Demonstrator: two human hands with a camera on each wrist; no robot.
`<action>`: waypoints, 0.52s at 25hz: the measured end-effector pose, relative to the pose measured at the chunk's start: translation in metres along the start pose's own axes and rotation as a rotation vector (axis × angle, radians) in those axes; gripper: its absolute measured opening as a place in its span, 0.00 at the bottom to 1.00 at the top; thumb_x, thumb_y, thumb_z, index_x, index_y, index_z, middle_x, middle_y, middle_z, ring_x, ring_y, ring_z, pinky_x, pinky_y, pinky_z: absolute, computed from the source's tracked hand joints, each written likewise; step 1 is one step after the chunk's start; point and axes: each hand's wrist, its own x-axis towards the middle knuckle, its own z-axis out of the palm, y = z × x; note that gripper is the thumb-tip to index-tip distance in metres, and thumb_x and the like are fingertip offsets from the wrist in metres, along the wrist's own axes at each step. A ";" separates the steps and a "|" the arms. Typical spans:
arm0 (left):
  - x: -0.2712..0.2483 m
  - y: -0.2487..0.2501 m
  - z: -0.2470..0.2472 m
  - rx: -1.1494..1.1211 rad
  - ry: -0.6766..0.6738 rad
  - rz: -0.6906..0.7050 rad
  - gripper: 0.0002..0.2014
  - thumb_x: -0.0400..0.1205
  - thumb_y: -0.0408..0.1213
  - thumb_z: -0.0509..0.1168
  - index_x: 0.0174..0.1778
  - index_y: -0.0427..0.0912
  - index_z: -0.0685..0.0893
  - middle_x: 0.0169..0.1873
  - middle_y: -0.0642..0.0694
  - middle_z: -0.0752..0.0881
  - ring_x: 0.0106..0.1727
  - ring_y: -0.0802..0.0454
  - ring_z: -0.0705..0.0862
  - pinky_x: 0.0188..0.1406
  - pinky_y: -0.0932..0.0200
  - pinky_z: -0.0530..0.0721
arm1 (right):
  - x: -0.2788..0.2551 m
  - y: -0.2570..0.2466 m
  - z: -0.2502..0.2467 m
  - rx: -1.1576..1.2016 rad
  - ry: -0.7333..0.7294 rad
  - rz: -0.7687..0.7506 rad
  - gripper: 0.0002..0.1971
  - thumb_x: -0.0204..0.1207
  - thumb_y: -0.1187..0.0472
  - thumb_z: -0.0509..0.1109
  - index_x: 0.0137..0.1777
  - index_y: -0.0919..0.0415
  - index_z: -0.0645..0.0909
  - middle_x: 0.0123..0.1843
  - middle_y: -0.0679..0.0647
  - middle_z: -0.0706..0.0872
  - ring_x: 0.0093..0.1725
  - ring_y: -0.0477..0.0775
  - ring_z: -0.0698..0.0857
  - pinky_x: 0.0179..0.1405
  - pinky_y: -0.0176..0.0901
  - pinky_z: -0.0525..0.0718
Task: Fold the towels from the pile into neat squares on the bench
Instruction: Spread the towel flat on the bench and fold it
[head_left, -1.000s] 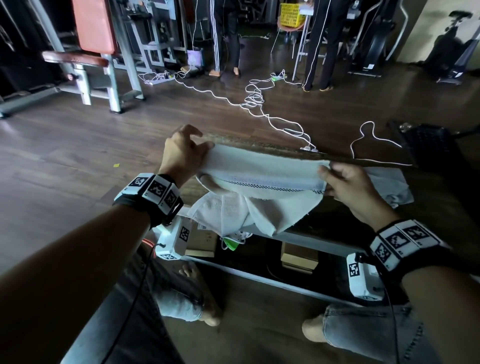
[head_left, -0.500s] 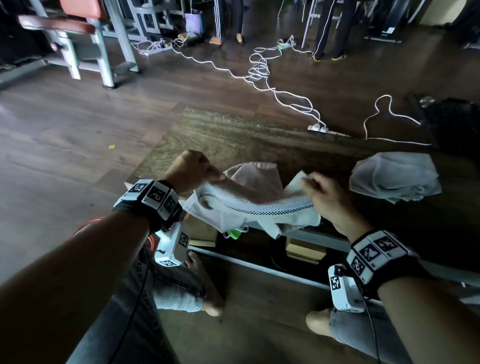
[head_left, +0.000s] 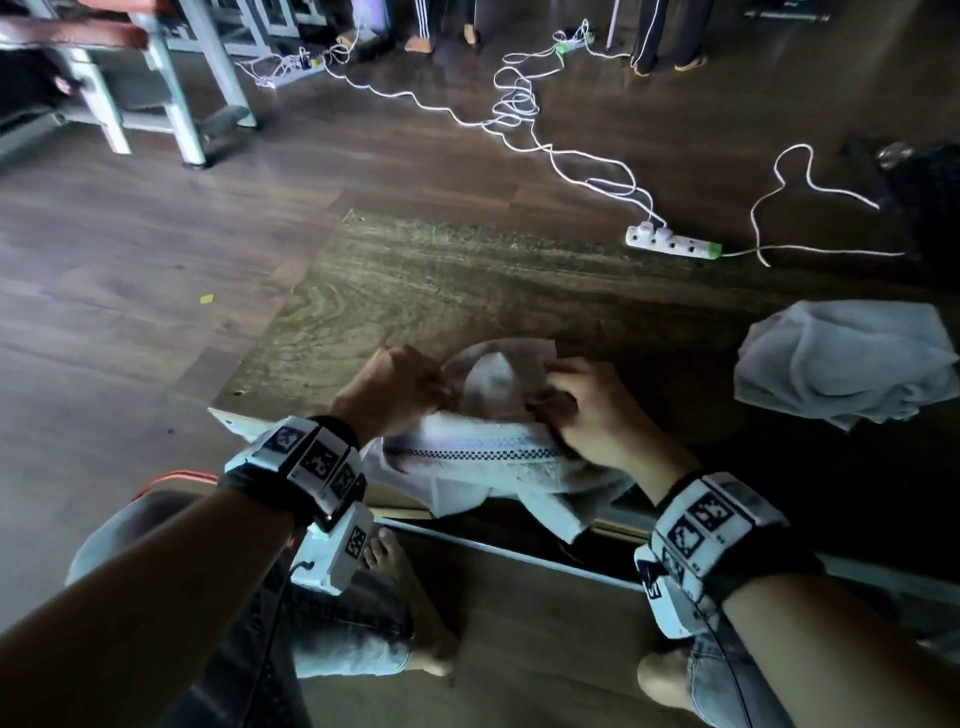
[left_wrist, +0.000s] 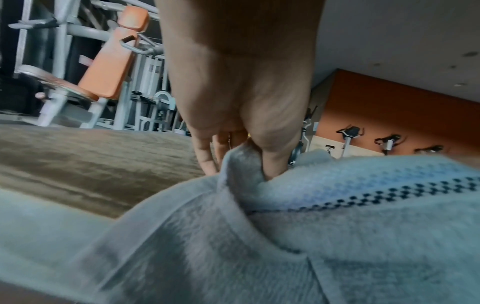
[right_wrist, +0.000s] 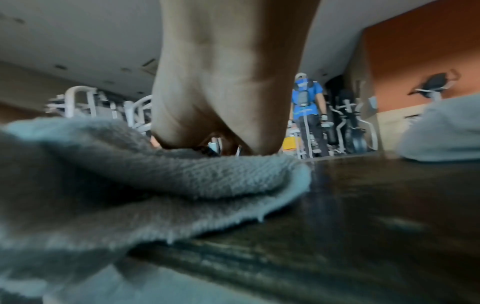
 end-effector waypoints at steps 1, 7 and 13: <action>0.008 0.007 -0.001 0.072 -0.081 -0.044 0.08 0.76 0.41 0.74 0.41 0.39 0.91 0.32 0.53 0.87 0.37 0.56 0.85 0.37 0.65 0.82 | 0.005 -0.002 0.000 -0.041 -0.041 0.020 0.04 0.75 0.62 0.70 0.42 0.59 0.86 0.47 0.53 0.87 0.45 0.54 0.87 0.46 0.51 0.85; 0.108 0.054 -0.037 0.142 0.061 0.098 0.13 0.69 0.52 0.76 0.38 0.44 0.92 0.33 0.45 0.90 0.35 0.48 0.86 0.37 0.61 0.80 | 0.066 0.020 -0.056 0.024 0.049 0.316 0.11 0.75 0.58 0.74 0.34 0.63 0.84 0.29 0.56 0.86 0.28 0.47 0.82 0.29 0.43 0.78; 0.217 0.110 -0.109 0.051 0.474 0.041 0.20 0.64 0.60 0.69 0.40 0.49 0.90 0.43 0.41 0.89 0.47 0.39 0.88 0.48 0.50 0.86 | 0.145 0.066 -0.174 0.120 0.506 0.351 0.04 0.77 0.65 0.74 0.49 0.65 0.85 0.34 0.49 0.81 0.30 0.34 0.79 0.33 0.26 0.72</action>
